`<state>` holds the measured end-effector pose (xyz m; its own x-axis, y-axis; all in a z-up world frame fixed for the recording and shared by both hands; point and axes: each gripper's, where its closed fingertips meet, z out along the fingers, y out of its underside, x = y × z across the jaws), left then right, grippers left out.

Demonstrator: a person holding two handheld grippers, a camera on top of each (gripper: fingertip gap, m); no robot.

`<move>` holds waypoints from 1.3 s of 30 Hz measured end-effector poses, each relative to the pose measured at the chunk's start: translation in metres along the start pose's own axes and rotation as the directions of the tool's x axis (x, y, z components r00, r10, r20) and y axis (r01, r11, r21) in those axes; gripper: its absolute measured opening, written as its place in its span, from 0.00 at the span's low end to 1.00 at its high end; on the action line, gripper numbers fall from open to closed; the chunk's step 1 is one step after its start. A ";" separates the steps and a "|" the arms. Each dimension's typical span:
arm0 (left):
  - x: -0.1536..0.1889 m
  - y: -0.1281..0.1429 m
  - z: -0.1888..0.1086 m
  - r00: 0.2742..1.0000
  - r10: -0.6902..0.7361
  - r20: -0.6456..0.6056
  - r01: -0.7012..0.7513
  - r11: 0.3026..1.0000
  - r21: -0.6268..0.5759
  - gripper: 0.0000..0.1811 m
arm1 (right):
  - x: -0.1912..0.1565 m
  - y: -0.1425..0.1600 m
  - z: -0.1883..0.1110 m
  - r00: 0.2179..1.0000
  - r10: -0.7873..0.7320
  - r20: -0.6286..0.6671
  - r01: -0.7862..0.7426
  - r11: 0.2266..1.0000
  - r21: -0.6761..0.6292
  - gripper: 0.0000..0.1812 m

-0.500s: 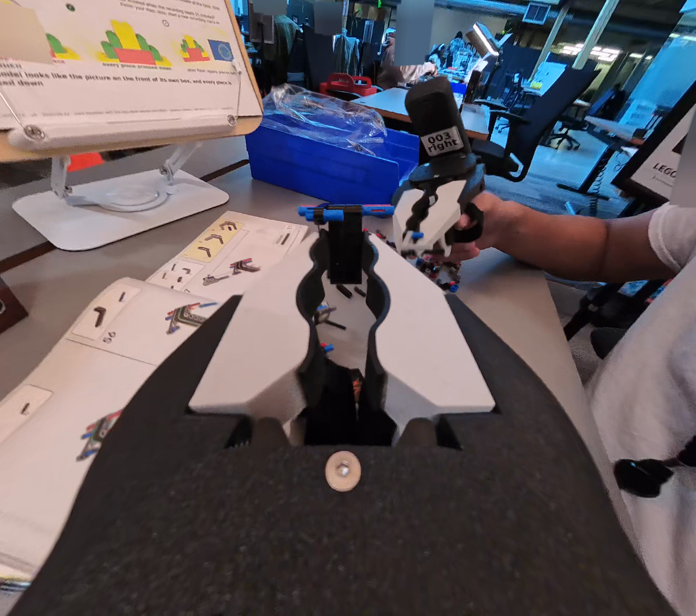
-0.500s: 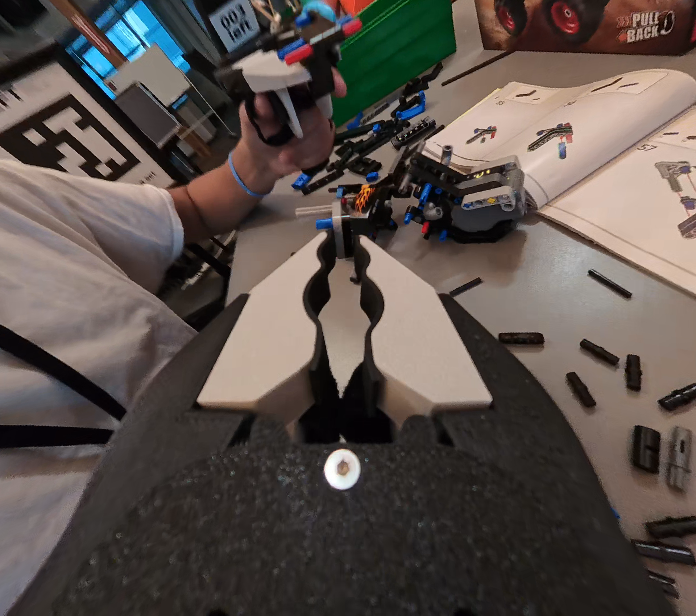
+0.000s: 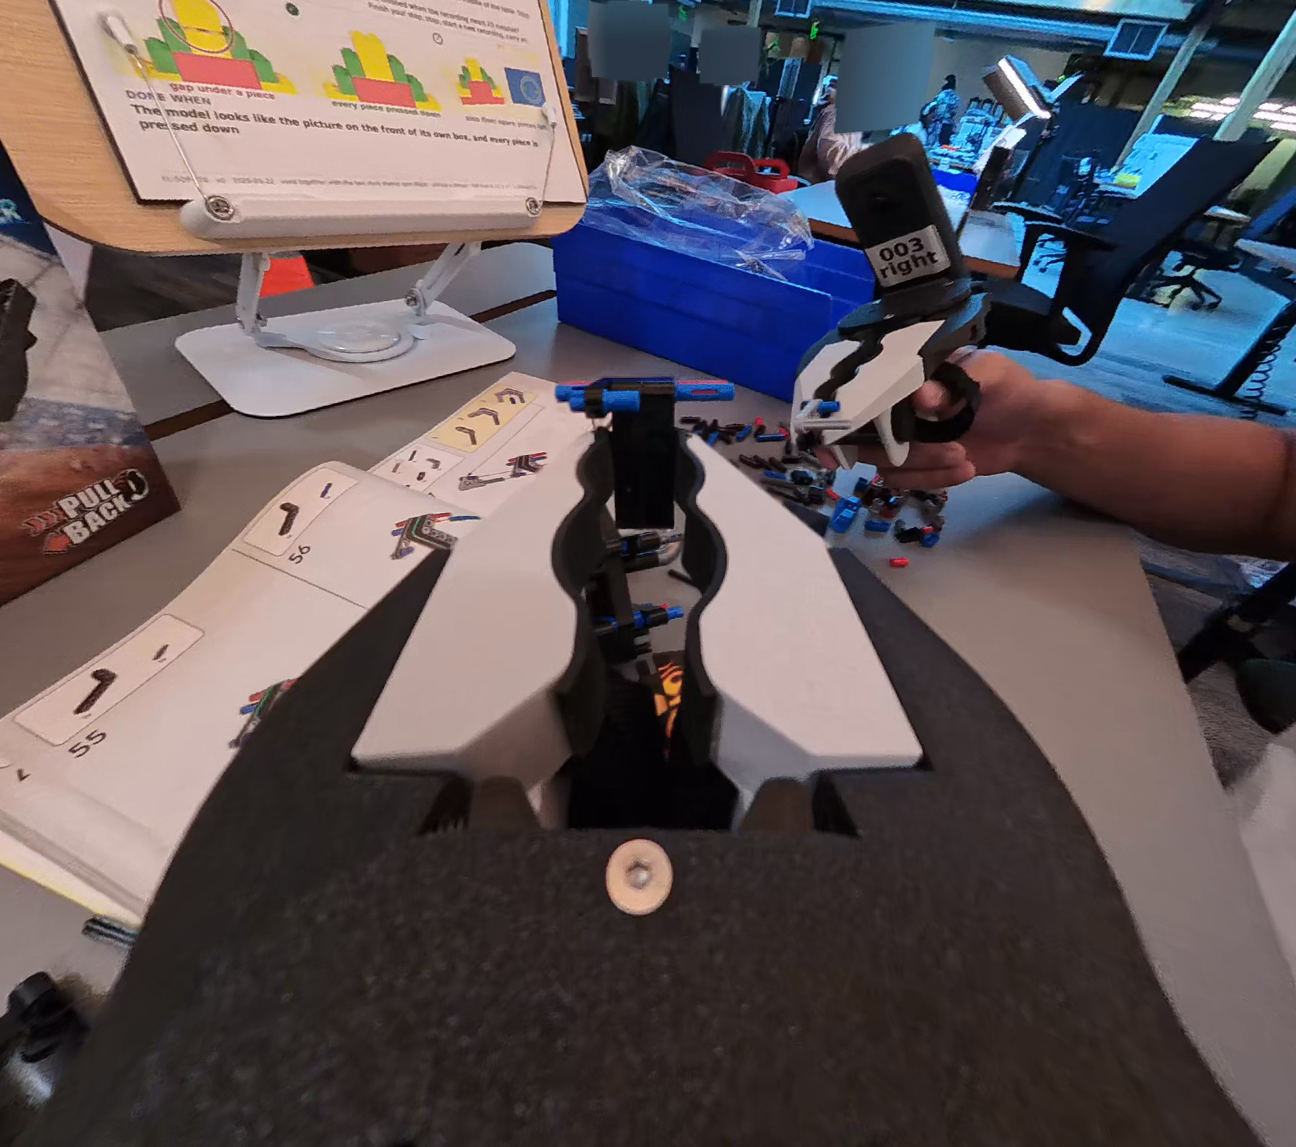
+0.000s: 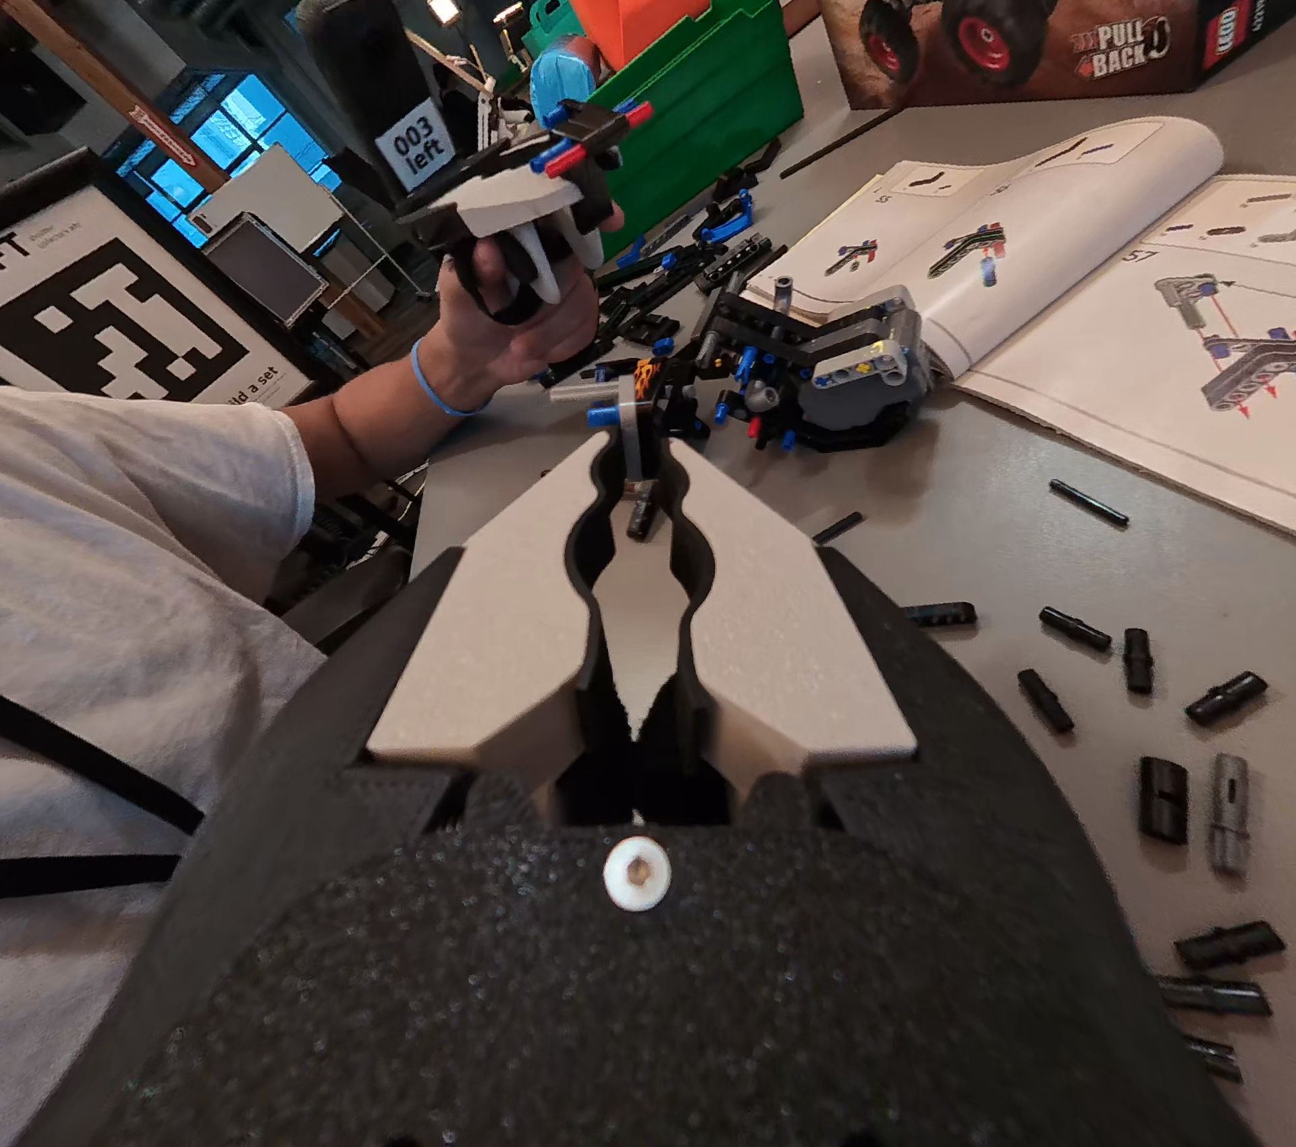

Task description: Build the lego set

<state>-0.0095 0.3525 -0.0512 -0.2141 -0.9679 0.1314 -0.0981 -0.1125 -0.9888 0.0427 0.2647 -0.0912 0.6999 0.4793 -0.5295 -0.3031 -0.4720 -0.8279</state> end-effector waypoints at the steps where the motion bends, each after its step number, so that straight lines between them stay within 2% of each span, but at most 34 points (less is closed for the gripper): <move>1: -0.002 0.001 0.000 1.000 0.016 0.025 -0.016 1.000 -0.004 0.08 | 0.002 0.000 0.000 1.000 0.001 -0.006 -0.001 1.000 -0.001 0.04; 6: -0.024 0.000 -0.005 0.970 0.135 0.203 -0.130 0.991 -0.035 0.08 | 0.010 -0.001 -0.003 0.999 0.006 -0.039 -0.006 1.000 0.002 0.04; 14: -0.043 0.005 -0.011 0.944 0.127 0.303 -0.106 0.991 -0.082 0.08 | 0.013 -0.003 -0.006 0.999 0.015 -0.049 -0.014 1.000 0.012 0.04; 34: -0.029 0.000 -0.008 0.960 0.147 0.239 -0.137 0.989 -0.057 0.08 | 0.010 -0.004 -0.005 0.999 0.028 -0.026 -0.028 1.000 0.014 0.04; 39: 0.010 0.007 0.005 0.984 0.167 0.068 -0.162 0.984 -0.076 0.08 | 0.003 -0.007 -0.006 1.000 0.023 0.007 -0.024 0.999 0.028 0.04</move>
<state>-0.0078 0.3414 -0.0572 -0.1606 -0.9862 -0.0409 -0.1354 0.0631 -0.9888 0.0507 0.2650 -0.0856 0.6883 0.4731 -0.5499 -0.3376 -0.4620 -0.8201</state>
